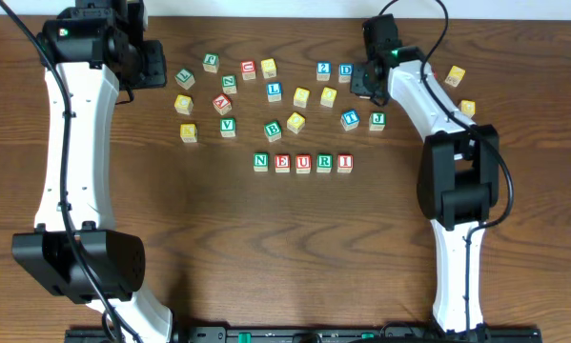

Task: Spell out NEURIPS
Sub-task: 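Carry the P block down and set it right of the I block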

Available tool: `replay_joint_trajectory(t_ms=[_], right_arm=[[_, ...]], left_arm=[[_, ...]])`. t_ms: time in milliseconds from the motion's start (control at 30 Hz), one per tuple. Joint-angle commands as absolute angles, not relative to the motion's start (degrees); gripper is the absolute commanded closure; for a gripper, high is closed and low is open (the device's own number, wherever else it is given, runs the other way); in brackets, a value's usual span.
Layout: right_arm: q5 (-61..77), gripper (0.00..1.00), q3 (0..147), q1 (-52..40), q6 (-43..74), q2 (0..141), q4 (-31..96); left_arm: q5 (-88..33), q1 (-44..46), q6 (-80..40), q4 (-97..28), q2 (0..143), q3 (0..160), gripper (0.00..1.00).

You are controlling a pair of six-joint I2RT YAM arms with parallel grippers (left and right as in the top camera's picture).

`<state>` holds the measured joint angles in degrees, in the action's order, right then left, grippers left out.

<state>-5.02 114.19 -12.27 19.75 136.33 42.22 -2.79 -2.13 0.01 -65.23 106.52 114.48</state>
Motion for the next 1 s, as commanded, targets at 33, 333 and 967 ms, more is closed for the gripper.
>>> replay_joint_trajectory(t_ms=[33,333,967], right_arm=[[-5.34,0.77,115.09,-11.97,19.16,127.57,45.56],[-0.01,0.76,115.09,-12.1,18.13,119.04,64.99],[-0.73,0.79,96.29,-17.08,17.06,120.01,68.64]], left_arm=[[-2.31,-1.96,-0.05,-65.32,106.52,115.35,0.57],[-2.31,-1.96,-0.05,-65.32,106.52,115.35,0.58],[-2.31,-1.96,-0.05,-65.32,106.52,115.35,0.58]])
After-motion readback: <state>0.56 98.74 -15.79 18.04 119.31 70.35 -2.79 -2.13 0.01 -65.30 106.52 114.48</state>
